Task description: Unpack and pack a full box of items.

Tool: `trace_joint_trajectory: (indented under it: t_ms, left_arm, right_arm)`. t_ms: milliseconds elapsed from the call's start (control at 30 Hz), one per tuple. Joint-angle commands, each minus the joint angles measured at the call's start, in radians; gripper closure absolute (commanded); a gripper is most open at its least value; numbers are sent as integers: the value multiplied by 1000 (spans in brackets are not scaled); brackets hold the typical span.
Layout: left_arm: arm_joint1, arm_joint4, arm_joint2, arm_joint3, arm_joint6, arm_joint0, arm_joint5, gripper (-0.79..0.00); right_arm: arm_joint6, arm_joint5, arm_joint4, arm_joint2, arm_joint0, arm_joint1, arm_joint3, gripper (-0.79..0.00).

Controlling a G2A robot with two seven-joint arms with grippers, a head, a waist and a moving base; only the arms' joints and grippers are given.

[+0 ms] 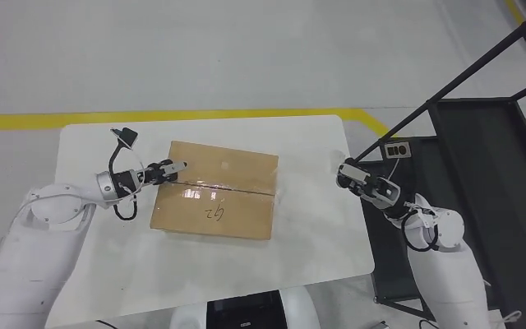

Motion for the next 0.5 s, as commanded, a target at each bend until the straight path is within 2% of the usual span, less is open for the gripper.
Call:
trace_joint_trajectory:
  t_ms: [0, 467]
  left_arm:
    - [3, -29, -17, -9, -4, 11, 6, -785]
    - [20, 18, -48, -52, -84, 47, 56, -785]
  right_arm:
    - [-2, 0, -2, 1, 2, 1, 2, 0]
    - [-24, -4, -20, 41, -9, 7, 21, 0]
